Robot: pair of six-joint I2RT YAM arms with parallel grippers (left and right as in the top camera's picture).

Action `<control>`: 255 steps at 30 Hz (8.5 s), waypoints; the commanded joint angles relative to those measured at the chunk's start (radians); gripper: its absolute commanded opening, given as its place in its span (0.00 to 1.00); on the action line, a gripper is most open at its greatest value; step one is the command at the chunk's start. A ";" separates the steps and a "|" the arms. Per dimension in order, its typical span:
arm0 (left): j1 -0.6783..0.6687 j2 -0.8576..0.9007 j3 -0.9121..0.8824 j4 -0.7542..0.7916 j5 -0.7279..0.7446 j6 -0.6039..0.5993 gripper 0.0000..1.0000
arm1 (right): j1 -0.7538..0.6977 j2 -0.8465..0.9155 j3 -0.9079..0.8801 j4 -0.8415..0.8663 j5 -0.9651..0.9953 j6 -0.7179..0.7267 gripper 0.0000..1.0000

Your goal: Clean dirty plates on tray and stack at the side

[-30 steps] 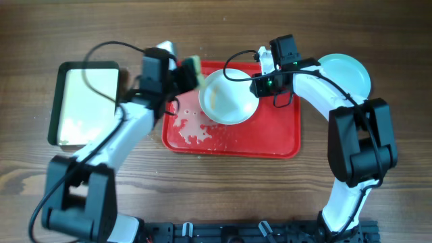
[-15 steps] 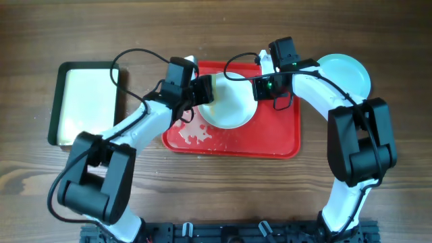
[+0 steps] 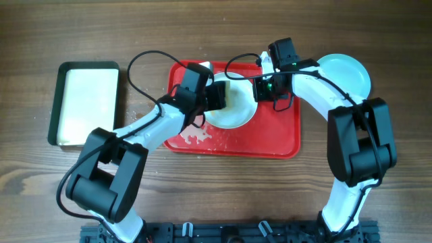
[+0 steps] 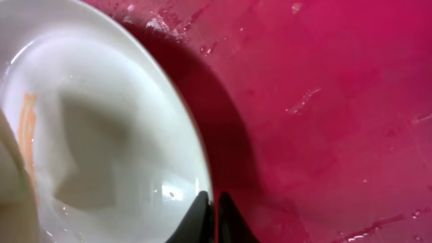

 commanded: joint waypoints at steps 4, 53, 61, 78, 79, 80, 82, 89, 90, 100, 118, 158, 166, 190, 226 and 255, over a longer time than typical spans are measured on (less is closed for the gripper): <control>-0.057 0.047 0.000 -0.029 -0.078 -0.003 0.04 | 0.008 0.015 -0.037 0.005 0.073 0.003 0.04; -0.050 0.143 0.026 0.183 -0.197 -0.056 0.04 | 0.008 0.015 -0.037 0.048 0.072 0.028 0.04; -0.001 0.126 0.026 0.037 -0.551 0.002 0.04 | 0.008 0.015 -0.037 0.047 0.073 0.028 0.04; 0.372 -0.362 0.026 -0.212 -0.418 -0.007 0.04 | 0.008 -0.149 -0.002 0.101 0.074 -0.003 0.04; 0.430 -0.360 0.026 -0.251 -0.418 -0.007 0.04 | 0.008 -0.183 -0.002 0.108 0.074 -0.005 0.04; 0.479 -0.358 0.026 -0.278 -0.417 -0.007 0.04 | 0.008 -0.207 -0.002 0.112 0.074 -0.005 0.04; 0.581 -0.344 0.014 -0.306 -0.417 -0.007 0.04 | 0.008 -0.243 -0.002 0.115 0.073 -0.004 0.04; 0.782 -0.157 0.001 -0.296 -0.414 -0.061 0.04 | 0.008 -0.265 -0.002 0.103 0.073 -0.002 0.04; 0.798 -0.134 0.001 -0.294 -0.397 -0.060 0.04 | 0.008 -0.265 -0.002 0.103 0.073 -0.002 0.04; 0.811 -0.187 0.018 -0.286 -0.372 -0.055 0.67 | 0.050 -0.311 -0.002 0.096 0.148 -0.119 0.04; 0.811 -0.414 0.018 -0.283 -0.290 -0.055 1.00 | 0.551 -0.378 -0.002 0.526 1.188 -1.399 0.04; 0.811 -0.414 0.018 -0.283 -0.290 -0.055 1.00 | -0.688 -0.209 -0.160 0.211 0.340 0.228 0.34; 0.811 -0.414 0.018 -0.283 -0.290 -0.055 1.00 | -0.649 -0.338 -0.159 0.052 0.132 0.157 0.71; 0.811 -0.414 0.018 -0.283 -0.290 -0.055 1.00 | -0.126 -0.910 -0.161 -0.372 0.223 0.548 1.00; 0.811 -0.414 0.018 -0.287 -0.290 -0.055 1.00 | -0.207 -2.023 -1.325 0.587 0.193 -0.072 1.00; 0.811 -0.414 0.018 -0.344 -0.294 -0.052 1.00 | -0.206 -2.015 -1.325 0.586 0.204 -0.129 1.00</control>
